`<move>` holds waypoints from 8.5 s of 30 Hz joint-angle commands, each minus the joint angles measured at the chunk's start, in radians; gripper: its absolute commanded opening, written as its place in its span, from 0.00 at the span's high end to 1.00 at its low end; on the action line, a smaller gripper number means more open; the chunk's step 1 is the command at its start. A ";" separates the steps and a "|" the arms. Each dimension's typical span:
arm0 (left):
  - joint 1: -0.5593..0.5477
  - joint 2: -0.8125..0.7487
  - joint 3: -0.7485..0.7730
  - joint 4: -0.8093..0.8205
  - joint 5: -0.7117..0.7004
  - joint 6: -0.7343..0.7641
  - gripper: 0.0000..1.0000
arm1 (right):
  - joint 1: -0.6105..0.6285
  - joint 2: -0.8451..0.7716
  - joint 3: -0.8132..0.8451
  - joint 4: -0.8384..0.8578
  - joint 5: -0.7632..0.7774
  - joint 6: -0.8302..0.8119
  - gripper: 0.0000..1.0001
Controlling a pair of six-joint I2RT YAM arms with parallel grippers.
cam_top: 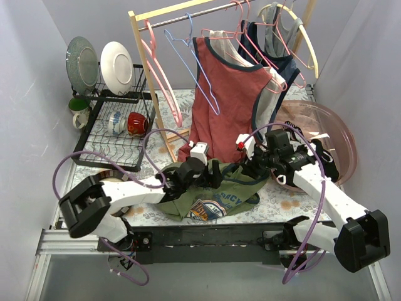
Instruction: Place the tank top on the hanger
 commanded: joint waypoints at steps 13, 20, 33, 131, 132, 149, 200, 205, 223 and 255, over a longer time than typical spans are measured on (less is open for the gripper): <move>-0.009 0.178 0.170 0.001 -0.236 0.078 0.97 | -0.070 -0.092 -0.040 0.021 -0.032 0.046 0.45; -0.006 -0.085 0.049 -0.051 -0.234 0.037 1.00 | -0.078 -0.100 -0.052 0.015 0.011 0.027 0.45; 0.017 -0.677 -0.232 -0.409 -0.106 -0.262 1.00 | -0.078 0.006 -0.047 -0.002 0.005 0.009 0.41; 0.019 -0.975 -0.103 -0.697 -0.044 -0.264 0.04 | 0.203 0.423 0.904 0.478 0.339 0.616 0.66; 0.019 -0.975 -0.101 -0.697 -0.044 -0.264 0.04 | 0.207 0.425 0.905 0.482 0.342 0.598 0.70; 0.017 -1.002 -0.104 -0.720 -0.049 -0.270 0.03 | 0.302 0.423 0.908 0.576 0.605 0.264 0.99; 0.019 -0.240 0.084 -0.591 -0.188 -0.034 0.45 | -0.014 -0.405 0.362 -0.435 -0.102 -0.169 0.99; 0.019 -0.186 0.098 -0.602 -0.227 -0.020 0.58 | -0.037 -0.431 0.341 -0.501 -0.184 -0.206 0.99; 0.081 -0.203 0.048 -0.571 -0.330 -0.002 1.00 | -0.041 -0.384 0.356 -0.662 -0.233 -0.326 0.99; 0.230 -0.504 0.129 -0.646 0.012 0.064 1.00 | -0.041 -0.159 0.206 -0.421 -0.539 -0.300 0.99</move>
